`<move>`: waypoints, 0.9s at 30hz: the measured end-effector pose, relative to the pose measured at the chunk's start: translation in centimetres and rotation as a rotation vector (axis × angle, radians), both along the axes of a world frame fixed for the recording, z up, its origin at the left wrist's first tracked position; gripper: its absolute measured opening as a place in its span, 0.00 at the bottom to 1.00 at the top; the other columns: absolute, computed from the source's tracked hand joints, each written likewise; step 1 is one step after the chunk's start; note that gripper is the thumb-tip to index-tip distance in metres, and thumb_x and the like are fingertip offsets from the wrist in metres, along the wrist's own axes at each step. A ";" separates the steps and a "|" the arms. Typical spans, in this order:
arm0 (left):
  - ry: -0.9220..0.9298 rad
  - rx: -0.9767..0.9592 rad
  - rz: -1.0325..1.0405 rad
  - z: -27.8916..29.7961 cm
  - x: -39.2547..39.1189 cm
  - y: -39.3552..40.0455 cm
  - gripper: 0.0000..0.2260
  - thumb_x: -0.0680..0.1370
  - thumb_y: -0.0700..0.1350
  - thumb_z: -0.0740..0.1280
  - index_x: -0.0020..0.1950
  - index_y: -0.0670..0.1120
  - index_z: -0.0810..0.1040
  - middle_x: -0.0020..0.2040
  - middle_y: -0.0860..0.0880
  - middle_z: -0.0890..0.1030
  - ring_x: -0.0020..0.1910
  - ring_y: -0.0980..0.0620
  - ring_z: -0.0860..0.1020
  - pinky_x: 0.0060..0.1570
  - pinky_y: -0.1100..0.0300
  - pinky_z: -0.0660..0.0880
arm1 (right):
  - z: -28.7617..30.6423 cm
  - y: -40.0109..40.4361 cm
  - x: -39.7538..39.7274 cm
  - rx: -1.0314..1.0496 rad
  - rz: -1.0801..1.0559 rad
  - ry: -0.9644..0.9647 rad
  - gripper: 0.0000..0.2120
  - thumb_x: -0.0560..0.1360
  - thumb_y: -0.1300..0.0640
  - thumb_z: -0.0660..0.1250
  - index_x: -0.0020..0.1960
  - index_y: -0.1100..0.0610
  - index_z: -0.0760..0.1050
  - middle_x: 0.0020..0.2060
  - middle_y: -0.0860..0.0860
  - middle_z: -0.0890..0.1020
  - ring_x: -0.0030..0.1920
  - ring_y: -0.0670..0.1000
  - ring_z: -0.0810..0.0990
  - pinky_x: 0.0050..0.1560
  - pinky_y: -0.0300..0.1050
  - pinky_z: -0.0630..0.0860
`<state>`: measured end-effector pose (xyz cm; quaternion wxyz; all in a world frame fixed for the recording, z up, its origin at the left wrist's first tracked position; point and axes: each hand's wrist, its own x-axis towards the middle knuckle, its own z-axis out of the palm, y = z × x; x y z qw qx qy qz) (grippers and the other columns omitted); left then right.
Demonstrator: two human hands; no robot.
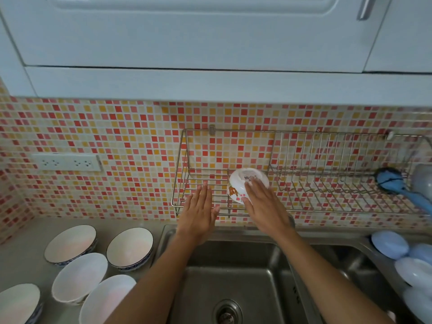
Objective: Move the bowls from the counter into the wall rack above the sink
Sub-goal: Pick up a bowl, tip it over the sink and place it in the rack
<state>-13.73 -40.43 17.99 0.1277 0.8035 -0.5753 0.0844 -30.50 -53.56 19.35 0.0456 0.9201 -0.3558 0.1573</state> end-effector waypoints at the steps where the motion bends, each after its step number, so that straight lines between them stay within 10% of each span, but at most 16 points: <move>1: -0.006 -0.005 0.000 0.0 0.0 0.0 0.31 0.78 0.61 0.36 0.77 0.47 0.36 0.76 0.51 0.34 0.75 0.50 0.34 0.69 0.55 0.29 | -0.5 0.3 -0.4 -0.019 -0.001 0.031 0.31 0.81 0.39 0.38 0.79 0.54 0.52 0.79 0.52 0.53 0.78 0.52 0.48 0.77 0.58 0.53; 5: -0.018 -0.018 0.000 -0.1 -0.1 -0.1 0.31 0.78 0.61 0.35 0.77 0.47 0.35 0.77 0.51 0.34 0.75 0.51 0.33 0.67 0.56 0.27 | -0.6 0.5 -0.4 0.029 -0.031 0.084 0.41 0.75 0.33 0.30 0.79 0.57 0.43 0.78 0.51 0.44 0.75 0.48 0.37 0.76 0.53 0.38; 19: -0.022 -0.017 -0.004 -0.4 0.0 -0.2 0.34 0.74 0.64 0.28 0.77 0.47 0.35 0.77 0.50 0.34 0.75 0.50 0.32 0.70 0.54 0.30 | 0.6 -0.6 0.6 0.306 -0.143 0.102 0.49 0.69 0.24 0.36 0.78 0.56 0.32 0.78 0.53 0.35 0.78 0.54 0.36 0.76 0.61 0.44; 27: -0.027 -0.018 0.063 -0.5 -0.7 0.1 0.33 0.77 0.62 0.31 0.77 0.45 0.36 0.78 0.47 0.36 0.75 0.48 0.33 0.70 0.53 0.31 | -1.4 0.7 -0.2 -0.035 -0.136 -0.081 0.41 0.78 0.31 0.36 0.79 0.59 0.52 0.77 0.58 0.58 0.78 0.58 0.55 0.75 0.63 0.54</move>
